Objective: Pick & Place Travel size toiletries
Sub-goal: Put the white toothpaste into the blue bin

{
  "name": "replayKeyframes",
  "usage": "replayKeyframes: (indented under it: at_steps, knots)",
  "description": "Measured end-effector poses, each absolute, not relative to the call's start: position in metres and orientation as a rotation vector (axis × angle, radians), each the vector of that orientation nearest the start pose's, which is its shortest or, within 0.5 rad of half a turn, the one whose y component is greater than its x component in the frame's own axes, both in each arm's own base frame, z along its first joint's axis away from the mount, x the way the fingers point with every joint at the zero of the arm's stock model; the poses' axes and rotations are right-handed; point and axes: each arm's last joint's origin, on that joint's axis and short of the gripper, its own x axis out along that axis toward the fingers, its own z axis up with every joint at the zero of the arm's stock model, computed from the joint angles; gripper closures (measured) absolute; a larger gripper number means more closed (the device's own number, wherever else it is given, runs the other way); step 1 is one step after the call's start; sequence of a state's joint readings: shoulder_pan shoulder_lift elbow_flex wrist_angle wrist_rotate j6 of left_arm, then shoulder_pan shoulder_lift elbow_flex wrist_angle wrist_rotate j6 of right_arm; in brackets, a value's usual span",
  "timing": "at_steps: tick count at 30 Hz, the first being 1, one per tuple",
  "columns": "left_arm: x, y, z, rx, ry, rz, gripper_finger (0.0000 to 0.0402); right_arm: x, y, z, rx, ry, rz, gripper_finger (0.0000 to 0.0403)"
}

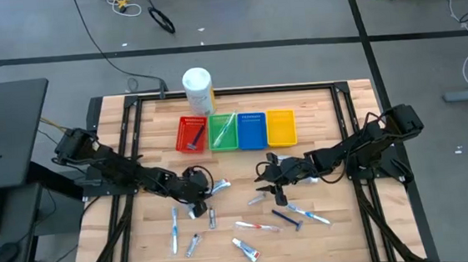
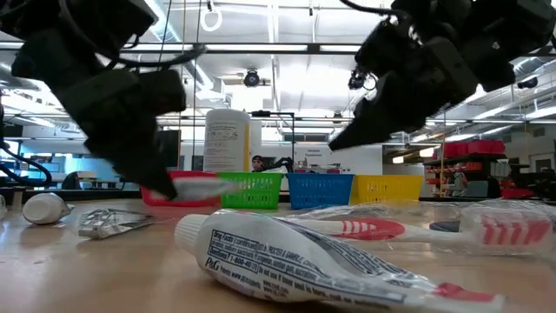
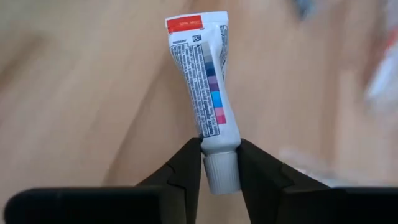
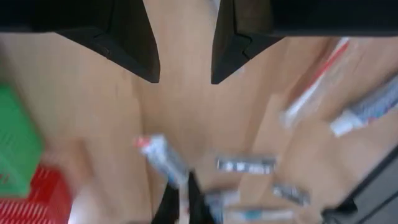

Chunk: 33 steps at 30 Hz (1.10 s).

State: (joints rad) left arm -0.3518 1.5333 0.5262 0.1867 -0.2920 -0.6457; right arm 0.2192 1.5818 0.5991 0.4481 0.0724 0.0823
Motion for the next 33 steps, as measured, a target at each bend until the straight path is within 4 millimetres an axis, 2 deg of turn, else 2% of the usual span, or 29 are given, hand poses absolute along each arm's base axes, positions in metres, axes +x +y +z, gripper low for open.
replayKeyframes:
  at_steps: [4, 8, 17, 25, 33]
  knots:
    - [0.254, -0.077, 0.131, -0.325, 0.645, 0.151, 0.0302, 0.291, 0.057, 0.157, -0.049, 0.422, 0.128, 0.0232]
    - [0.263, -0.071, 0.141, -0.327, 0.542, 0.086, 0.0316, 0.293, 0.052, 0.158, -0.135, 0.402, 0.129, 0.0210]
    - [0.274, -0.050, 0.149, -0.442, 0.483, -0.004, 0.0306, 0.293, 0.047, 0.159, -0.498, 0.389, 0.130, 0.0194]
    - [0.276, -0.035, 0.150, -0.553, 0.500, -0.050, 0.0312, 0.297, 0.038, 0.164, -0.515, 0.333, 0.098, 0.0194]
    - [0.281, -0.023, 0.159, -0.583, 0.408, -0.076, 0.0311, 0.298, 0.034, 0.165, -0.511, 0.314, 0.148, 0.0197]
